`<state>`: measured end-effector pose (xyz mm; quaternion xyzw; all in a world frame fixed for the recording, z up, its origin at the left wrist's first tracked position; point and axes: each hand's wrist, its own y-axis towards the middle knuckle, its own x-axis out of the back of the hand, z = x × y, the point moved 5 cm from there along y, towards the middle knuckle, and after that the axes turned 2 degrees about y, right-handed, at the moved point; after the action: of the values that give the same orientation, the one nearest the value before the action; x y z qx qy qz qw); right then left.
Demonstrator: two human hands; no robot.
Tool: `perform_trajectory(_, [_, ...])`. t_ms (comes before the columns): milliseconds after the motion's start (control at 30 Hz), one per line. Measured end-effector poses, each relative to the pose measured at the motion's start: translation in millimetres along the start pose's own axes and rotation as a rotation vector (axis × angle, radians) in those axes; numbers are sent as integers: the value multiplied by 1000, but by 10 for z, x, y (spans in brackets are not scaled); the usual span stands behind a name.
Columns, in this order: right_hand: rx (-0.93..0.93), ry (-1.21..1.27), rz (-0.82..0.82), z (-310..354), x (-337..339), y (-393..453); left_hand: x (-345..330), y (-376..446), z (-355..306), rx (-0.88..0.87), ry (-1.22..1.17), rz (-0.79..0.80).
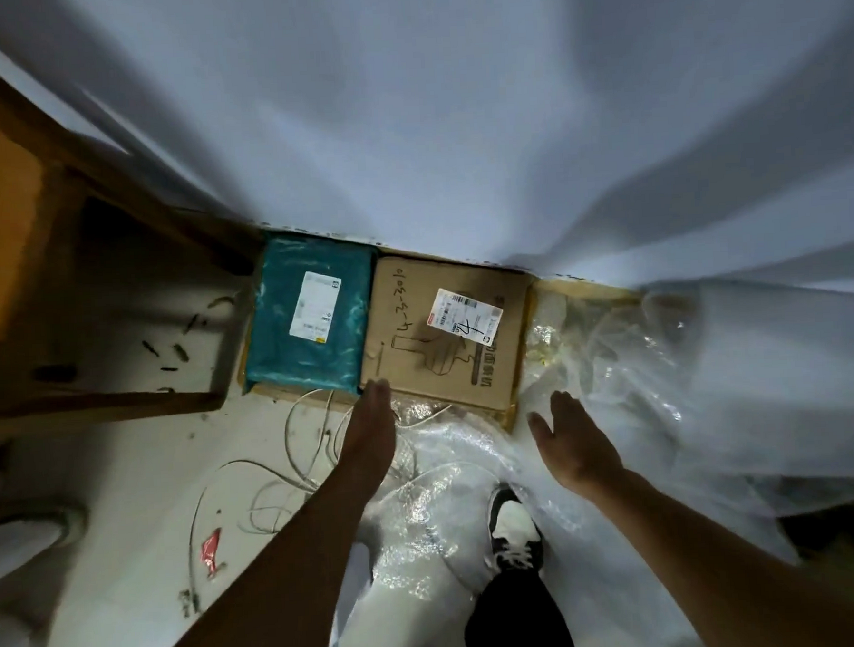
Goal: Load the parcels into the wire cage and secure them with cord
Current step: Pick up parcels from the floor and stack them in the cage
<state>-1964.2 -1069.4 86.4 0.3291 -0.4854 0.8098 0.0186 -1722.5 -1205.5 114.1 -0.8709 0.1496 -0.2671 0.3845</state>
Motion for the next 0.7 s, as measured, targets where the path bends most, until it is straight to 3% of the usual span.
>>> perform_trajectory(267, [-5, 480, -74, 277, -530, 1319, -139, 1604, 318, 81, 102, -50])
perform_trajectory(433, [-131, 615, -48, 186, -696, 1809, -293, 1913, 552, 133, 179, -3])
perform_trajectory(467, [-169, 626, -28, 164, -702, 1840, -315, 1920, 567, 94, 298, -47])
perform_trajectory(600, [-211, 695, 39, 74, -774, 1851, -359, 1902, 601, 73, 413, -266])
perform_trajectory(700, [-235, 802, 48, 18, -811, 1830, -369, 1934, 647, 159, 338, -348])
